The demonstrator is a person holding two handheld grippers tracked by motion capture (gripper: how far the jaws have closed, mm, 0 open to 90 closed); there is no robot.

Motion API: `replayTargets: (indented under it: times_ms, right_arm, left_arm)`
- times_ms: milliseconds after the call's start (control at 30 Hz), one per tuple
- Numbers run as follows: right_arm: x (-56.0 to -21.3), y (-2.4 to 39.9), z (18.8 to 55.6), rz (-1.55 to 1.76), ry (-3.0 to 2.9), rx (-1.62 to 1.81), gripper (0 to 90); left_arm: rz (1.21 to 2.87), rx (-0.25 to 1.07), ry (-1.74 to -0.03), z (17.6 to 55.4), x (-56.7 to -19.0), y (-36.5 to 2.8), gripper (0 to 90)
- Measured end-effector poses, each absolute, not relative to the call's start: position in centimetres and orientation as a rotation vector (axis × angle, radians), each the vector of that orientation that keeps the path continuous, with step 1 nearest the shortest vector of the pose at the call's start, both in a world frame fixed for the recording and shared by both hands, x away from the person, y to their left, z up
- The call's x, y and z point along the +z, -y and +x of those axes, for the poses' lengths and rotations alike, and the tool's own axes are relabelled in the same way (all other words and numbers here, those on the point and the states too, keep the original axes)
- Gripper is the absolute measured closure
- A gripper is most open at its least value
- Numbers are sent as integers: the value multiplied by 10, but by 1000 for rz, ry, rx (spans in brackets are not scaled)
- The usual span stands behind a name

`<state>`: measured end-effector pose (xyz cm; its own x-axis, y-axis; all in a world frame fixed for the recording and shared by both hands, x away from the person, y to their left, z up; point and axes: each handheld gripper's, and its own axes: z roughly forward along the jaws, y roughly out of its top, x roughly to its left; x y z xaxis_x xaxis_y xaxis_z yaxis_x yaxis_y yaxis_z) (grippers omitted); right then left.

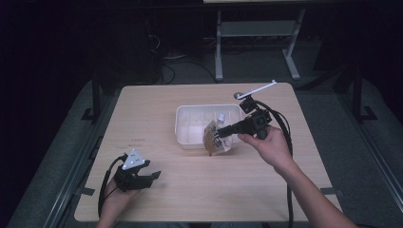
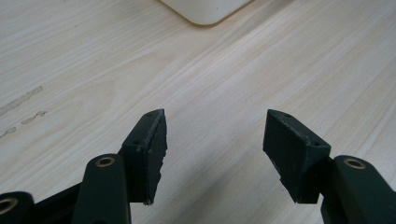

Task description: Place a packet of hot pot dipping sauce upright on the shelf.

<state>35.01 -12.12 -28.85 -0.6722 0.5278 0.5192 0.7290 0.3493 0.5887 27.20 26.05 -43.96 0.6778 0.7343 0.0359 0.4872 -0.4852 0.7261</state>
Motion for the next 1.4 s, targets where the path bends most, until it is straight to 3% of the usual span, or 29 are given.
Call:
replayTargets:
  times_ms: [567, 1400]
  right_arm:
    - [-262, 115, 394, -1256, 2438, -1185, 891]
    - [-282, 137, 432, -1427, 2428, -1066, 889]
  left_arm:
    - [2178, 458, -941, 272, -439, -265, 377]
    - [2174, 464, -936, 272, -438, -267, 357]
